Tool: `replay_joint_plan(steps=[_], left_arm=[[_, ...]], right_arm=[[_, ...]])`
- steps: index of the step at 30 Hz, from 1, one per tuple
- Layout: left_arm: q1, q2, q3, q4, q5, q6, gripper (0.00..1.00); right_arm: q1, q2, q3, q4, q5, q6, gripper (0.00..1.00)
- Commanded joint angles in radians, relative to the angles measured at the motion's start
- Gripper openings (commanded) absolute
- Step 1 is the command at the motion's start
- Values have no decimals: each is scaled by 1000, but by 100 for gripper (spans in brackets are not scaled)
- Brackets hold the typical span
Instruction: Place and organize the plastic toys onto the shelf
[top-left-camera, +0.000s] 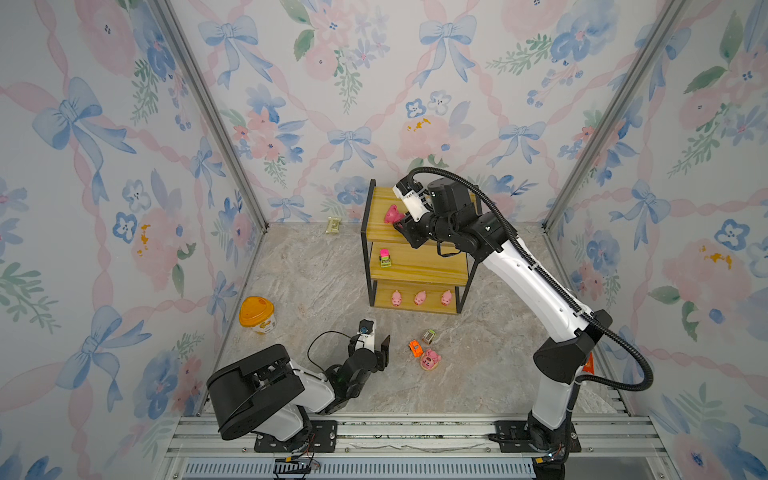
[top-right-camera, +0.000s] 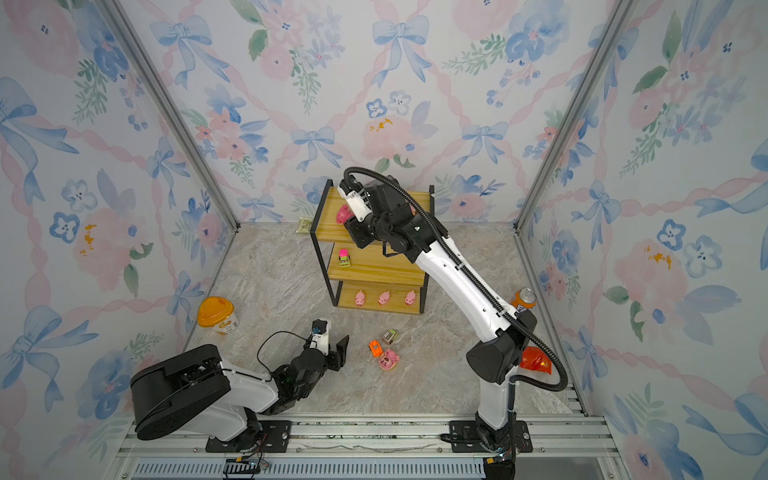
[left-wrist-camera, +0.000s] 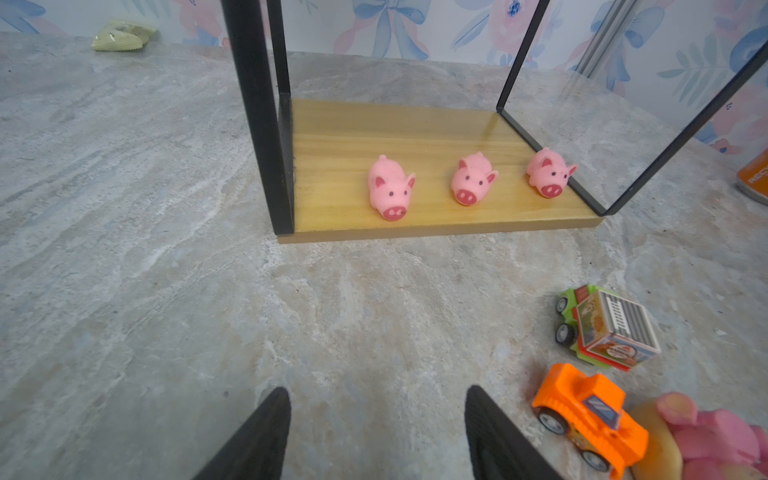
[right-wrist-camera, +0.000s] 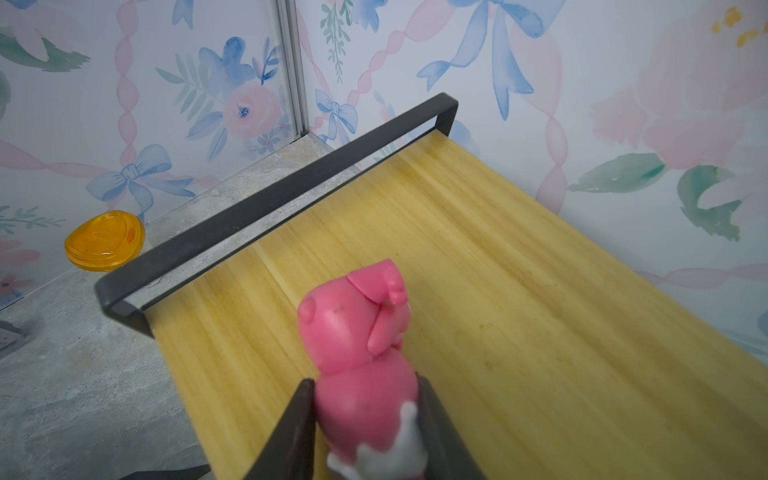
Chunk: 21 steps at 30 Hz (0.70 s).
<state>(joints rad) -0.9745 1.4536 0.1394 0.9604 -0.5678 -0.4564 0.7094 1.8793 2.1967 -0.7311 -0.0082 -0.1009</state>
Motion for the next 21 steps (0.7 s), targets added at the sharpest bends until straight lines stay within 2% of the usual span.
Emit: replay_joint_plan(steps=[1, 21], left_arm=[[8, 8, -3, -14, -15, -7, 68], [8, -16, 37, -61, -19, 7, 68]], right_arm=[[-9, 5, 38, 3, -12, 6, 28], [-39, 124, 228, -102, -27, -34, 26]])
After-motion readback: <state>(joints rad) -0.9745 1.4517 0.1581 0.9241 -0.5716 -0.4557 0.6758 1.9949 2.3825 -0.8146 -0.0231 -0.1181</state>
